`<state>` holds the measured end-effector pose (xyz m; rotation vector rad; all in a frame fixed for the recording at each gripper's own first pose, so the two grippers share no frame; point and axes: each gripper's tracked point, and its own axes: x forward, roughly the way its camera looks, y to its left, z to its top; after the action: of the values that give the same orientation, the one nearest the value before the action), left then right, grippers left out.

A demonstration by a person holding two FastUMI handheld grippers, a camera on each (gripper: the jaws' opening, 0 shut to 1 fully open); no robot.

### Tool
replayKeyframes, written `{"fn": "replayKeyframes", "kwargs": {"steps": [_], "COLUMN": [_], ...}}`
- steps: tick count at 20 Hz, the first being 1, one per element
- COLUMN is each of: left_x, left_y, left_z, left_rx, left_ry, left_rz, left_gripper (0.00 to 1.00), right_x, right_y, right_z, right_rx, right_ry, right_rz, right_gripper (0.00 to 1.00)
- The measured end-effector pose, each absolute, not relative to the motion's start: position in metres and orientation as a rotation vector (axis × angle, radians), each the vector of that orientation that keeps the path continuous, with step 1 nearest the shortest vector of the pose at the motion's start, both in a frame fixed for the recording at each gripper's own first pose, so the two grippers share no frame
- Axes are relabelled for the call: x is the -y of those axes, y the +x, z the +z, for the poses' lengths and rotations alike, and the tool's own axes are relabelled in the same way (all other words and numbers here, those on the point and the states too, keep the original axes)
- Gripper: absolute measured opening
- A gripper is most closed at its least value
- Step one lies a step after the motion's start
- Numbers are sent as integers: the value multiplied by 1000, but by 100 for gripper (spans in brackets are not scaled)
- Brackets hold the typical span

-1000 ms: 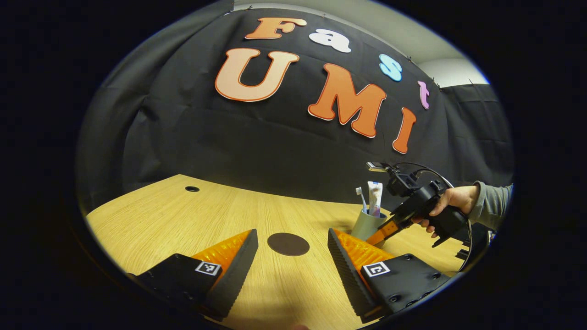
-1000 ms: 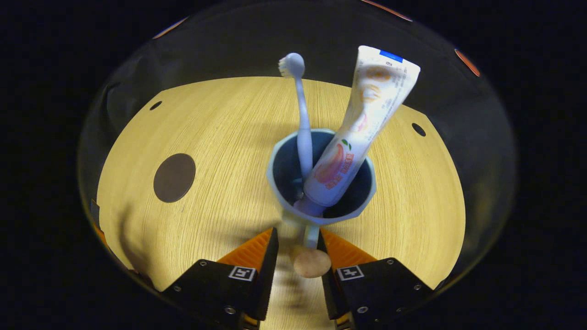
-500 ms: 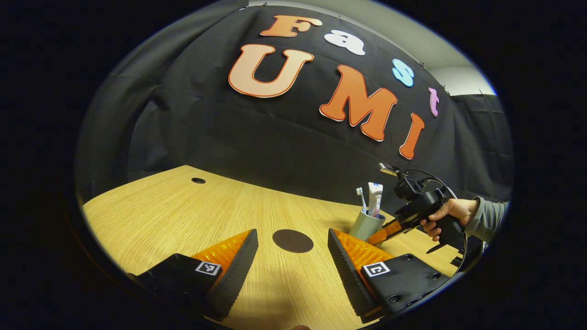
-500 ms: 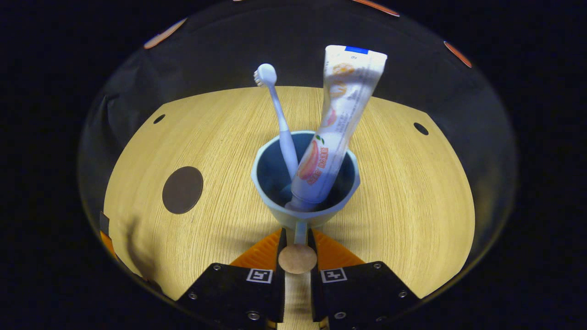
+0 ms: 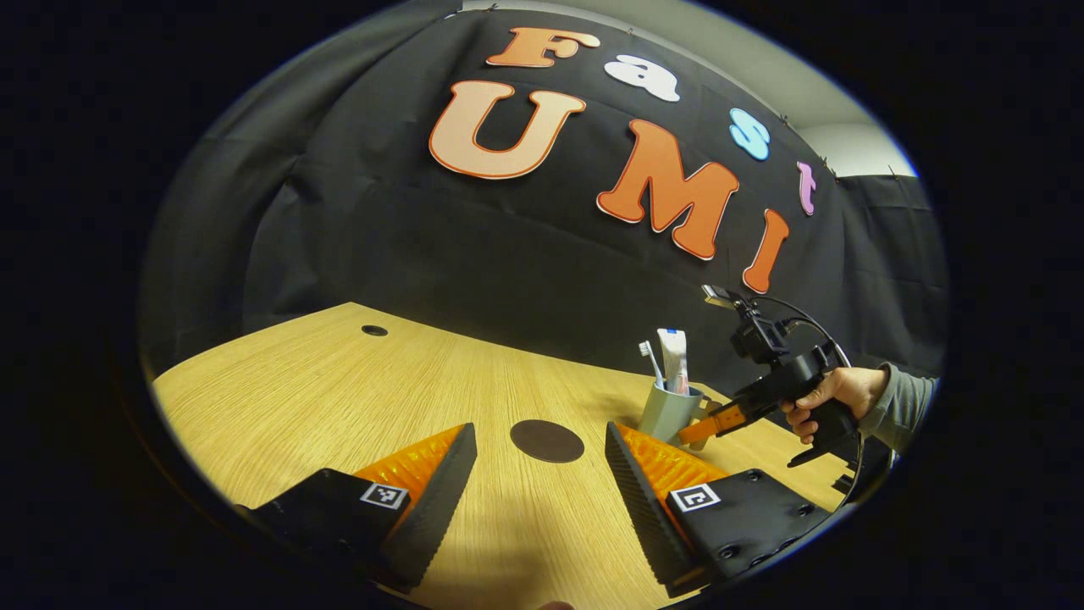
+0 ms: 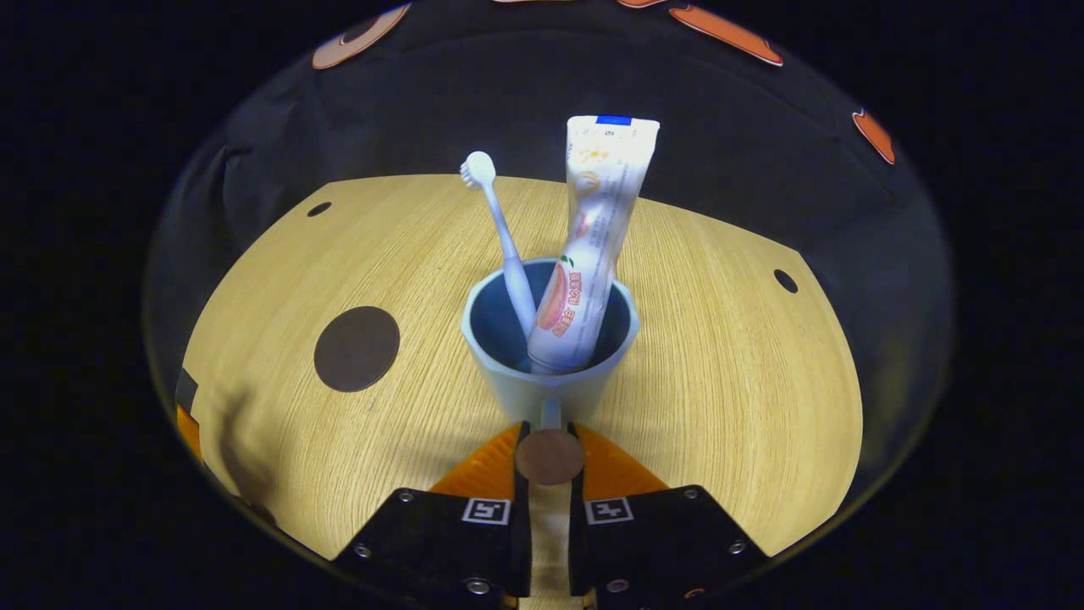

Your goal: Put the toothbrush and toothpaste on the desktop into the cup, then pick up the cup and place it on the coaster on the desktop.

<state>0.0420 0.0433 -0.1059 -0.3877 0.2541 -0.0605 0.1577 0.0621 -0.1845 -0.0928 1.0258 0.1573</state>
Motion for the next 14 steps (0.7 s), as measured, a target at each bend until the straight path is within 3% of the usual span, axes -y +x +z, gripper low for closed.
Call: {"fn": "replayKeyframes", "kwargs": {"steps": [14], "left_x": [-41], "left_y": [32], "left_z": [-110], "left_rx": [-274], "left_ry": [-354], "left_rz": [-55], "left_gripper": [96], "right_x": [-70], "right_y": [160], "right_z": [-185], "right_rx": [-865], "right_ry": [-50], "right_rz": [203], "right_gripper": [12]}}
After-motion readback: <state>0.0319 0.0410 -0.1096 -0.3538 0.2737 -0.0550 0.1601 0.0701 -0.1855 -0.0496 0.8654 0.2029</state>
